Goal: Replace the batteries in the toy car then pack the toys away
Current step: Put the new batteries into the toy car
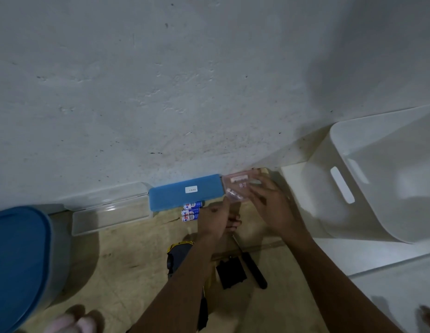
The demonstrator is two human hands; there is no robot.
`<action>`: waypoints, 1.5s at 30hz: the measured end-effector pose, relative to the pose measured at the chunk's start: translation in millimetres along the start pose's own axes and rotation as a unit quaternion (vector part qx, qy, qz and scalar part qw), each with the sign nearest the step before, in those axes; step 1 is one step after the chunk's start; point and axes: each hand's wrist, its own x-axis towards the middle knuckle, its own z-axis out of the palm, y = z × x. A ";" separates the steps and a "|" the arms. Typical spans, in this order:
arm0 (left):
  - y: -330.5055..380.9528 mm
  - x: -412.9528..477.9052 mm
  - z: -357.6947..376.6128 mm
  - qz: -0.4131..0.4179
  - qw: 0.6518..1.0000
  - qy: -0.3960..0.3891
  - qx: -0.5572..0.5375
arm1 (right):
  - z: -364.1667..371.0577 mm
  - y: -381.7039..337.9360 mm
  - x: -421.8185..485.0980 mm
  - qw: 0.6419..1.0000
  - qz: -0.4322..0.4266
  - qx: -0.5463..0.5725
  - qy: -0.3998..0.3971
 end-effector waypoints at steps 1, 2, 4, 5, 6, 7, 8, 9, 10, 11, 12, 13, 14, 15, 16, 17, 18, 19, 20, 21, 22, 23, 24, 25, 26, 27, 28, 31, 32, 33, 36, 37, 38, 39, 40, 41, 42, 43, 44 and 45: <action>-0.6 -0.5 -0.4 0.013 1.000 0.000 0.010 | 2.5 1.5 -1.7 1.000 -0.012 -0.003 0.012; -0.9 -1.5 -0.9 0.022 1.000 -0.001 0.013 | 4.8 3.6 -2.7 0.999 -0.023 -0.007 0.021; -1.2 -2.9 -2.0 0.031 1.000 -0.003 0.004 | 8.3 7.7 -3.7 0.999 -0.025 -0.014 0.019; -1.5 -3.3 -2.6 0.033 0.999 -0.004 -0.001 | 9.0 9.2 -3.5 1.000 -0.021 -0.017 0.012; -1.3 -3.7 -2.5 0.032 0.999 -0.003 -0.005 | 9.9 10.7 -2.6 1.000 -0.021 -0.016 0.004; -1.2 -3.4 -2.2 0.030 0.999 -0.002 -0.010 | 10.5 10.8 -1.1 1.000 -0.015 -0.017 -0.001; -0.8 -2.6 -1.4 0.026 1.000 0.001 -0.013 | 11.3 10.8 0.5 1.000 -0.008 -0.017 -0.005; -0.7 -1.9 -0.3 0.020 1.000 0.005 -0.017 | 11.6 10.5 2.1 1.000 0.000 -0.019 -0.009; -0.3 -1.7 0.6 0.014 1.000 0.009 -0.022 | 11.9 10.3 3.4 1.000 0.003 -0.020 -0.010; 0.0 -1.6 1.4 0.010 1.000 0.012 -0.025 | 12.0 10.2 4.3 1.000 0.006 -0.018 -0.011; 0.2 -1.7 2.2 0.009 1.000 0.013 -0.025 | 11.6 10.4 4.4 1.000 0.009 -0.016 -0.012; 0.2 -1.9 2.7 0.008 1.000 0.014 -0.025 | 11.3 10.4 4.0 1.000 0.011 -0.014 -0.013; 0.9 -2.6 3.0 0.009 1.000 0.014 -0.025 | 11.4 10.4 3.2 1.000 0.010 -0.015 -0.014; 1.4 -3.4 3.0 0.010 0.999 0.015 -0.026 | 11.3 9.6 2.6 1.000 0.010 -0.017 -0.016; 1.8 -4.4 3.2 0.011 0.999 0.015 -0.026 | 11.1 8.6 2.4 1.000 0.009 -0.019 -0.016; 2.0 -5.5 3.3 0.012 0.999 0.014 -0.027 | 11.2 8.2 2.3 1.000 0.007 -0.020 -0.016; 2.9 -6.8 3.2 0.013 0.999 0.014 -0.029 | 11.5 7.4 2.6 1.000 0.005 -0.019 -0.016; 4.1 -8.0 3.0 0.012 0.999 0.012 -0.032 | 11.7 6.7 2.9 1.000 0.007 -0.020 -0.020; 6.2 -9.2 2.5 0.006 0.999 0.008 -0.032 | 11.7 5.2 3.0 0.999 0.013 -0.025 -0.023; 8.4 -9.4 1.8 -0.004 1.000 0.001 -0.027 | 11.7 3.6 3.1 0.999 0.024 -0.033 -0.026; 12.1 -11.1 0.2 -0.016 1.000 -0.012 -0.015 | 11.5 0.9 2.2 0.998 0.038 -0.043 -0.019; 16.0 -14.1 -2.1 -0.026 0.999 -0.028 0.001 | 11.6 -2.6 -0.7 0.997 0.050 -0.053 -0.002; 19.4 -17.9 -5.9 -0.027 0.999 -0.041 0.022 | 11.7 -7.9 -5.3 0.996 0.055 -0.068 0.029; 22.0 -22.6 -10.9 -0.015 0.998 -0.049 0.045 | 12.3 -14.3 -10.5 0.993 0.053 -0.085 0.064; 23.5 -28.1 -17.9 0.016 0.996 -0.045 0.075 | 13.3 -22.0 -15.6 0.990 0.047 -0.096 0.093; 22.9 -33.8 -27.6 0.061 0.992 -0.029 0.106 | 16.1 -30.5 -20.5 0.989 0.040 -0.093 0.108; 21.1 -40.3 -39.0 0.115 0.985 -0.003 0.127 | 21.5 -37.9 -24.2 0.991 0.029 -0.079 0.107; 9.9 -60.1 -77.5 0.250 0.953 0.091 0.147 | 45.0 -56.6 -28.0 0.998 -0.043 -0.034 0.034; 5.2 -67.8 -89.7 0.269 0.942 0.119 0.162 | 52.6 -62.0 -27.9 0.996 -0.077 -0.034 -0.005; -1.7 -73.9 -101.1 0.272 0.934 0.147 0.180 | 60.1 -66.7 -27.9 0.992 -0.105 -0.047 -0.043; -28.0 -85.8 -128.9 0.172 0.937 0.170 0.251 | 76.7 -82.5 -24.6 0.980 -0.137 -0.093 -0.108; -38.9 -85.9 -135.3 0.120 0.945 0.144 0.269 | 80.2 -86.8 -22.8 0.977 -0.139 -0.110 -0.118; -48.9 -88.5 -143.0 0.083 0.954 0.107 0.269 | 84.1 -94.1 -21.3 0.973 -0.141 -0.132 -0.126; -58.9 -88.2 -147.1 0.062 0.962 0.070 0.257 | 86.0 -99.2 -19.0 0.969 -0.140 -0.157 -0.130; -65.3 -88.1 -145.5 0.058 0.967 0.044 0.242 | 86.8 -98.9 -15.0 0.965 -0.134 -0.179 -0.134; -69.7 -89.3 -144.1 0.061 0.970 0.034 0.232 | 87.4 -99.2 -12.1 0.962 -0.130 -0.197 -0.137; -73.5 -90.8 -143.8 0.073 0.972 0.033 0.223 | 88.3 -101.0 -10.9 0.960 -0.128 -0.206 -0.142; -77.4 -90.0 -144.0 0.086 0.972 0.038 0.214 | 89.8 -102.0 -10.8 0.959 -0.123 -0.208 -0.151; -78.5 -91.5 -142.9 0.095 0.974 0.041 0.201 | 89.8 -103.4 -11.5 0.959 -0.117 -0.204 -0.156; -80.2 -92.5 -141.8 0.098 0.977 0.045 0.182 | 89.3 -104.2 -13.4 0.961 -0.108 -0.198 -0.159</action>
